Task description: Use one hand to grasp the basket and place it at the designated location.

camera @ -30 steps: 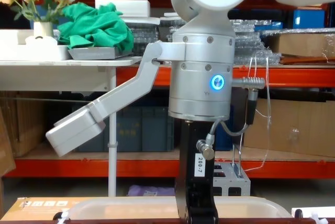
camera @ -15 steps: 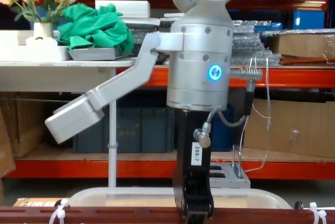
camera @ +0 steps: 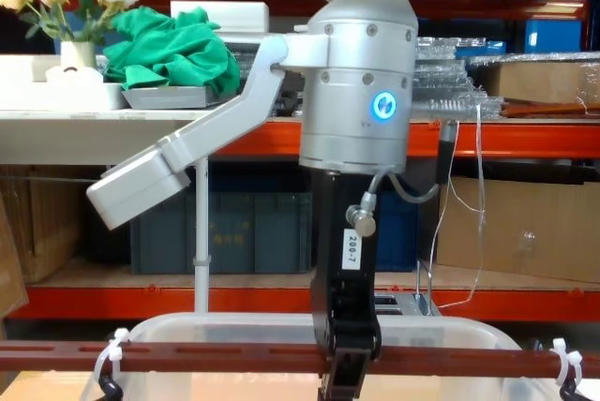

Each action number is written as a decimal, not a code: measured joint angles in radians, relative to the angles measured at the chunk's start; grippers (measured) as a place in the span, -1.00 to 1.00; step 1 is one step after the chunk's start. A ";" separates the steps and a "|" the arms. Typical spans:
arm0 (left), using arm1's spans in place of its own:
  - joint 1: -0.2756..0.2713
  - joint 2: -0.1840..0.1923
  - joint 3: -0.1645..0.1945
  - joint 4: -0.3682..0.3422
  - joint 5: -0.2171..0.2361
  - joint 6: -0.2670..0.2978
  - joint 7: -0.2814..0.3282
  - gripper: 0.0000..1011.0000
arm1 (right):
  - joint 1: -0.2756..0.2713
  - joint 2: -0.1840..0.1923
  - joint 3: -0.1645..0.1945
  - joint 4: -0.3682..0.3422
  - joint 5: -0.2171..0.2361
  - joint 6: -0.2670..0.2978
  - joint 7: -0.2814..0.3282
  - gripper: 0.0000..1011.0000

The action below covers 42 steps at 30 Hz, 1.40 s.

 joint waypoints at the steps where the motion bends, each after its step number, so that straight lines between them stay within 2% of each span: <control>1: 0.000 0.000 0.000 0.000 0.000 0.000 0.000 -1.00 | 0.002 0.000 0.000 0.001 0.001 0.001 0.001 -1.00; 17: 0.000 0.000 0.000 0.000 0.000 0.000 0.000 -1.00 | 0.034 -0.001 0.018 0.018 0.012 0.023 0.015 -1.00; 26: 0.000 0.000 0.000 0.000 0.000 0.000 0.000 -1.00 | 0.051 0.006 0.035 0.006 0.026 0.082 0.031 -1.00; 42: 0.000 0.000 0.000 0.000 0.000 0.000 0.000 -1.00 | 0.089 0.027 0.061 0.014 0.024 0.148 0.048 -1.00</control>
